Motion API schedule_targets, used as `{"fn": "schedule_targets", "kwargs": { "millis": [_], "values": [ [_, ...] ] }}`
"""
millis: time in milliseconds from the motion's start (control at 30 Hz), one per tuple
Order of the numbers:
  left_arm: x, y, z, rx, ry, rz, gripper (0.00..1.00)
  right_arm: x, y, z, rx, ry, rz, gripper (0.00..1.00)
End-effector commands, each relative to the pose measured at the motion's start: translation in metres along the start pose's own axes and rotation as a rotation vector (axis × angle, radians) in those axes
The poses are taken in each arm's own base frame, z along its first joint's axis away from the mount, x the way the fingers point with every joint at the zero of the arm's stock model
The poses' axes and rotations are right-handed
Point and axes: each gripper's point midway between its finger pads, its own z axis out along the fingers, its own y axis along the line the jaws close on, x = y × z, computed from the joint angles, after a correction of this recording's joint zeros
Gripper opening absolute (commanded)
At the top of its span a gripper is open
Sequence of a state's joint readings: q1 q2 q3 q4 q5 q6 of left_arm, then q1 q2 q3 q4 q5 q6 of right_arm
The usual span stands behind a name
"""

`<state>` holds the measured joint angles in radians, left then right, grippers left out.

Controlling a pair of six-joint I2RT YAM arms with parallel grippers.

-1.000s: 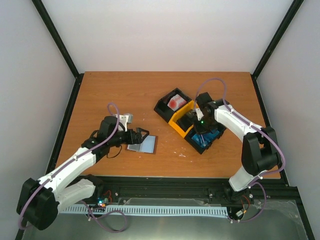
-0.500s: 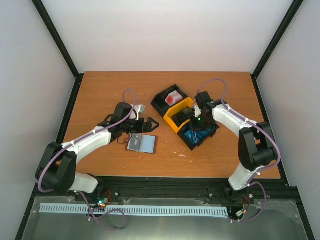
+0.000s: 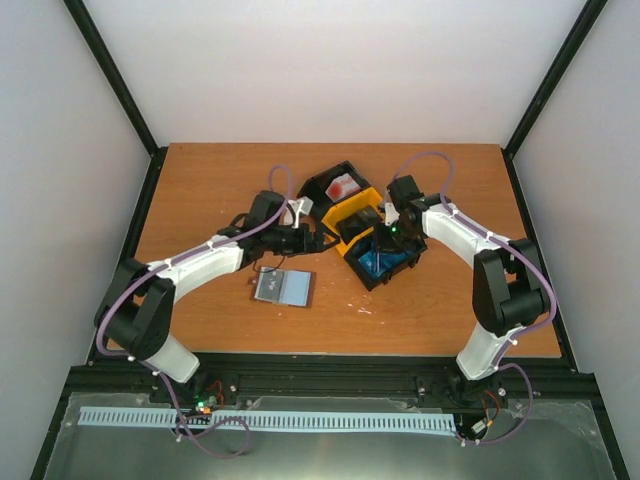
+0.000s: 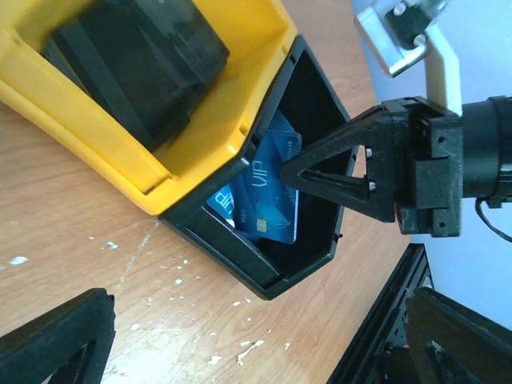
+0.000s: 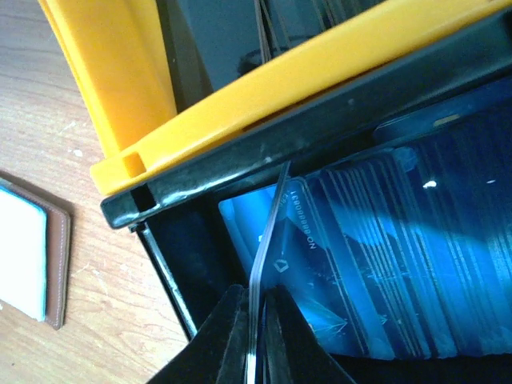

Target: Put the credit cards into the card holder

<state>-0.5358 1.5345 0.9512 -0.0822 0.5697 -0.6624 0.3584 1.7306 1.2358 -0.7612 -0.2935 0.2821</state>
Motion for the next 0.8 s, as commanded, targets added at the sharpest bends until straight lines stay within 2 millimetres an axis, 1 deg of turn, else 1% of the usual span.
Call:
{"fn": "schedule_targets", "kwargs": {
  "millis": [0,100,167,333,467,567,667,767],
  "values": [
    [-0.008,-0.021,0.022,0.044,-0.005,-0.035,1.0,0.007,0.007,0.002,-0.058,0.02,0.014,0.08],
    [-0.007,-0.016,0.031,0.028,-0.007,-0.072,1.0,0.012,-0.001,0.011,-0.032,0.065,0.007,0.08],
    [-0.007,-0.014,0.033,0.022,-0.015,-0.09,1.0,0.012,-0.003,0.015,-0.027,0.07,0.001,0.08],
    [-0.008,-0.013,0.033,0.011,-0.024,-0.091,1.0,0.005,0.003,0.008,-0.048,0.048,-0.028,0.1],
    [-0.007,-0.011,0.034,0.003,-0.015,-0.081,1.0,0.008,0.01,0.008,-0.087,0.061,-0.049,0.13],
    [-0.008,-0.012,0.033,0.002,-0.016,-0.069,1.0,0.008,0.006,0.01,-0.067,0.065,-0.049,0.17],
    [-0.009,-0.011,0.032,-0.01,-0.017,-0.053,1.0,0.006,-0.003,0.012,-0.011,0.067,-0.05,0.25],
    [-0.007,-0.006,0.033,-0.027,-0.012,-0.041,1.0,0.005,-0.009,0.017,0.033,0.073,-0.059,0.28]
  ]
}}
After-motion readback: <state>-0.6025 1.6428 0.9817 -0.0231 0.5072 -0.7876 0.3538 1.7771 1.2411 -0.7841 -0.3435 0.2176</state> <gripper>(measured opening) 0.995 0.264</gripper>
